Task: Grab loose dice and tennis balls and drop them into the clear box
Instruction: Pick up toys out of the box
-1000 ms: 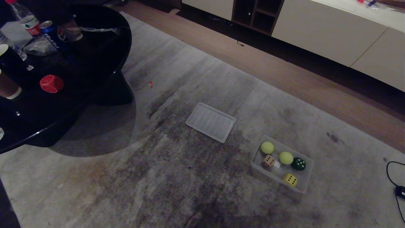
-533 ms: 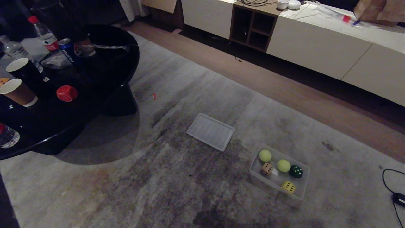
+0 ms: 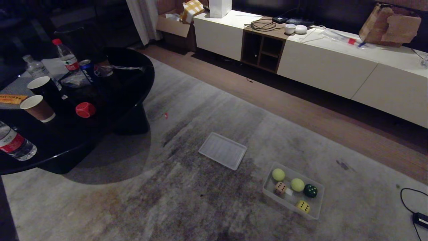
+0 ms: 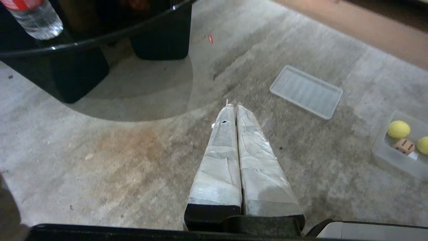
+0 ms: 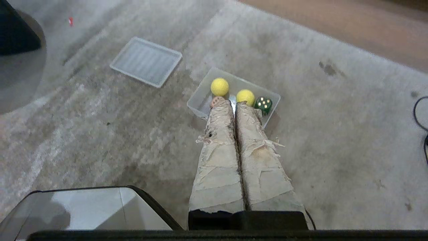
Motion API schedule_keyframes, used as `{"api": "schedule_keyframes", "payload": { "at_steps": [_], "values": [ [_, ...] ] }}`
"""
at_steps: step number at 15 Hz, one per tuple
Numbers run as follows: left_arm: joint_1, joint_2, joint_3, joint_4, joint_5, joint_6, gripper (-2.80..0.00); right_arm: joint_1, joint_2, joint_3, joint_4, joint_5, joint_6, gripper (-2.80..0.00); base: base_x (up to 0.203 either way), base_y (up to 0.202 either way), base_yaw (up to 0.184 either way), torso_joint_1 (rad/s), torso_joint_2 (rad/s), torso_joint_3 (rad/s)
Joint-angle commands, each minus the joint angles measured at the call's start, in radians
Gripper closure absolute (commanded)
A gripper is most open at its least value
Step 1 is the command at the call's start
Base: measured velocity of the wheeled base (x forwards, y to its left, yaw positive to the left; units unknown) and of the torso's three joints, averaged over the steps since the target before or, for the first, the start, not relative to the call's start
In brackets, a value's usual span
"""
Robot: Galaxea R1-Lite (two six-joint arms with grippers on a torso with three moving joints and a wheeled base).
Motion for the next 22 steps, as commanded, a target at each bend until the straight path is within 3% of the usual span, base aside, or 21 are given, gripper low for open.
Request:
{"api": "schedule_keyframes", "payload": {
  "at_steps": [1,14,22],
  "values": [
    [0.0,0.002,0.002,0.0,0.001,-0.001,0.0,0.0,0.003,0.0,0.002,0.0,0.001,0.0,0.0,0.0,0.0,0.002,0.0,0.203],
    [0.0,0.002,0.002,0.001,-0.004,0.014,0.0,0.0,0.003,0.0,0.001,0.001,0.001,0.0,0.0,0.0,0.0,0.002,0.0,0.198],
    [0.0,0.002,0.002,0.0,-0.007,0.041,0.0,0.002,0.003,0.0,0.004,0.002,0.001,0.0,0.001,0.0,0.01,0.002,0.0,0.024]
  ]
}}
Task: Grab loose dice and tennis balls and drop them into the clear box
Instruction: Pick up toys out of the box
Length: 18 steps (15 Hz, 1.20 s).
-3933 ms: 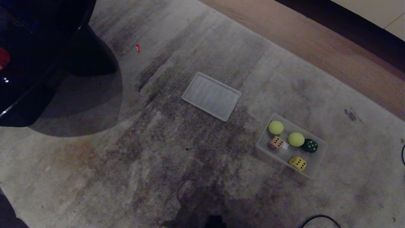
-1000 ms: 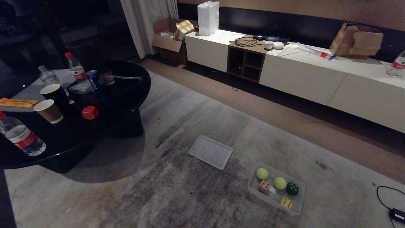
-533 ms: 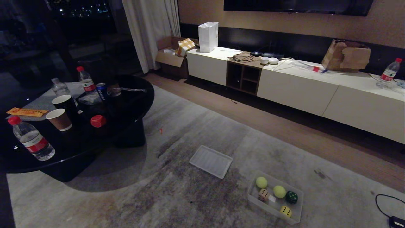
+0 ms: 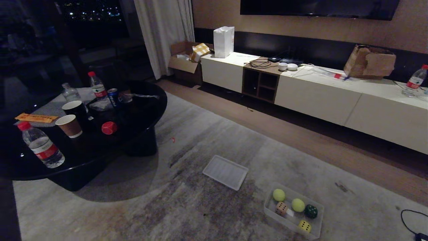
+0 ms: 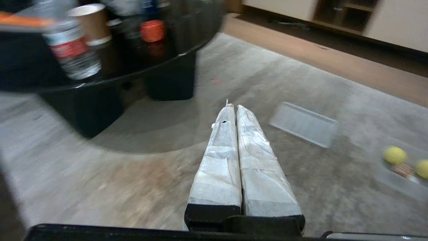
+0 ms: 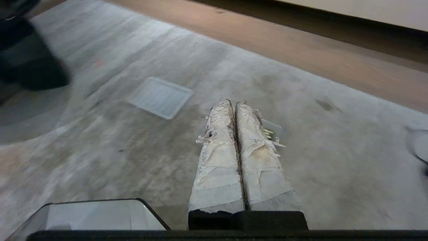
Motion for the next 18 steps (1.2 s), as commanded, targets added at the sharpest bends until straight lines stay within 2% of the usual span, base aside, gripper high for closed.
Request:
{"api": "schedule_keyframes", "payload": {
  "at_steps": [1,18],
  "values": [
    [-0.001,0.002,0.002,0.0,0.0,0.001,0.0,-0.001,0.002,-0.001,0.0,-0.001,0.001,0.0,0.002,-0.004,0.137,0.005,0.0,0.009],
    [-0.001,0.002,0.002,0.0,0.0,0.005,0.0,-0.001,0.002,-0.001,-0.001,-0.001,0.0,0.0,0.0,-0.008,0.164,0.001,0.0,0.003]
  ]
}}
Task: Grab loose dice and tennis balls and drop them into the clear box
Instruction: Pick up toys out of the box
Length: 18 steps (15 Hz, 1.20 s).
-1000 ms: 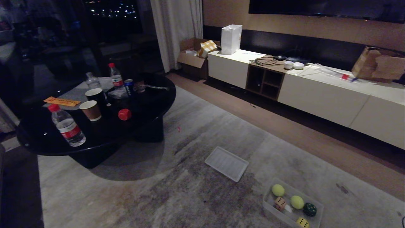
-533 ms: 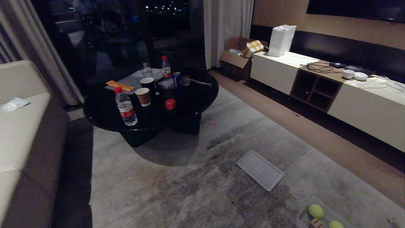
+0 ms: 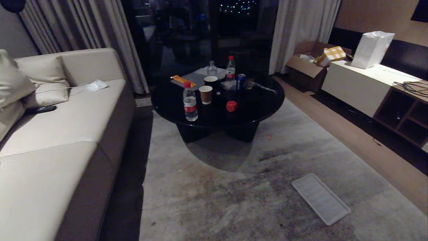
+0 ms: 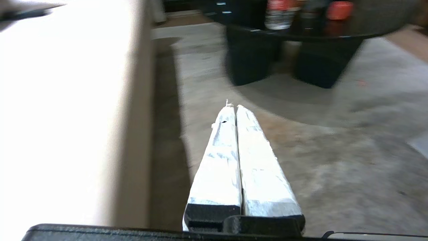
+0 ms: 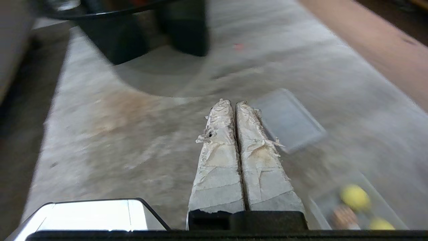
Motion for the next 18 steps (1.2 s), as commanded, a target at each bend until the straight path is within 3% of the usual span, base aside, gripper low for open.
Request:
{"api": "schedule_keyframes", "payload": {
  "at_steps": [1,8,14,18],
  "values": [
    [0.0,0.002,0.002,0.0,0.001,-0.001,0.0,0.002,0.002,0.0,0.001,0.0,0.0,0.0,0.0,-0.006,0.162,0.002,0.01,0.002],
    [0.0,0.002,0.002,0.0,0.002,-0.004,0.0,0.001,0.002,0.0,0.0,0.0,0.0,0.0,0.0,-0.007,0.148,0.003,0.0,0.002],
    [0.0,0.002,0.002,0.0,0.004,-0.013,0.0,0.002,0.002,0.0,0.001,0.0,0.0,0.0,0.0,0.0,0.0,0.0,0.0,0.0],
    [0.0,0.002,0.002,0.0,0.004,-0.013,0.0,0.001,0.002,0.0,0.0,0.0,0.002,0.0,0.162,0.0,-0.001,0.001,0.0,0.007]
  ]
}}
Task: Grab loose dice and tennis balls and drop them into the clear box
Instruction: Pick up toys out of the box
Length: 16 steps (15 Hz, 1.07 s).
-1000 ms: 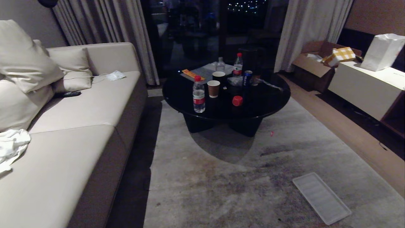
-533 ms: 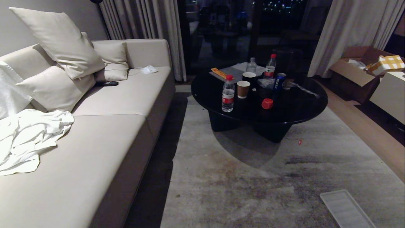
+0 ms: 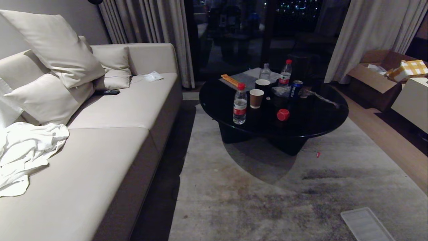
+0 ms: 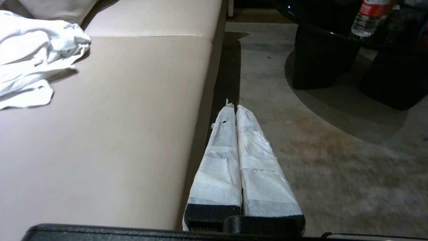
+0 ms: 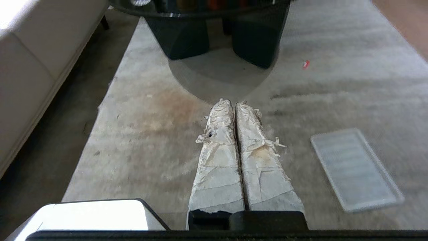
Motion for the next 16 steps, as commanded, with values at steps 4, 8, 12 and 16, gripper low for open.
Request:
{"api": "schedule_keyframes", "payload": {
  "at_steps": [4,8,12,16],
  "values": [
    [0.0,0.002,0.002,0.0,0.001,0.0,0.0,0.0,0.002,0.0,0.002,-0.002,0.003,0.0,0.184,0.0,-0.001,0.001,0.0,0.003],
    [0.0,0.002,0.002,0.0,0.001,0.0,0.0,0.0,0.002,0.0,0.001,-0.002,0.001,0.0,0.186,0.0,0.0,0.006,0.0,0.005],
    [0.0,0.002,0.002,-0.002,-0.003,0.013,0.0,0.0,0.002,0.0,0.001,-0.002,0.003,0.0,0.185,0.0,0.001,0.002,0.0,0.002],
    [0.0,0.002,0.002,0.0,-0.001,0.009,0.0,0.001,0.002,0.0,0.002,-0.002,0.004,0.0,0.185,0.0,-0.001,0.001,0.0,0.002]
  ]
}}
